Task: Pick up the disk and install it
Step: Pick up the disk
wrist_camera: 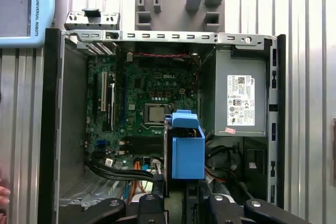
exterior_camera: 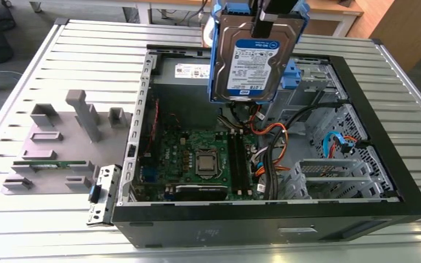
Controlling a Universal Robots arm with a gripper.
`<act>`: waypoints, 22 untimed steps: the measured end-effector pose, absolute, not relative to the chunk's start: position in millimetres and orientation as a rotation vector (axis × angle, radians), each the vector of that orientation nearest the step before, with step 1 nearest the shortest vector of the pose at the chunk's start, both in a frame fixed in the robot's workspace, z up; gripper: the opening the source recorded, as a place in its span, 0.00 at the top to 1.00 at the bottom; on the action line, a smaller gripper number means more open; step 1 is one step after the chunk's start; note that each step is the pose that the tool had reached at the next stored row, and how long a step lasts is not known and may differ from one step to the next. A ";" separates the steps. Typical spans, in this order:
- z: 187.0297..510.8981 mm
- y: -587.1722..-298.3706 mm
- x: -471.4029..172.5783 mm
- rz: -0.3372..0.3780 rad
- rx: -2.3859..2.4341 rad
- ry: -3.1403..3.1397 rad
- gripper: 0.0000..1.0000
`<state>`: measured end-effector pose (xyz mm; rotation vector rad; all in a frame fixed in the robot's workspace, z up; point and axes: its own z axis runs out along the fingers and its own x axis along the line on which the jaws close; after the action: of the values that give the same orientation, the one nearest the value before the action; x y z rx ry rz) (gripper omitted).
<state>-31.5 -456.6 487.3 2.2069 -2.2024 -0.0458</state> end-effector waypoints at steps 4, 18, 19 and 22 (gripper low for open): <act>487.2 -462.9 -31.5 -0.045 2.207 -2.202 0.65; 487.0 -473.1 -31.5 -0.044 2.206 -2.202 0.65; 486.9 -473.5 -31.5 -0.044 2.206 -2.202 0.65; 486.9 -474.4 -31.5 -0.044 2.206 -2.202 0.65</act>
<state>-31.5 -474.4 486.9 2.2060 -2.2016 -0.0439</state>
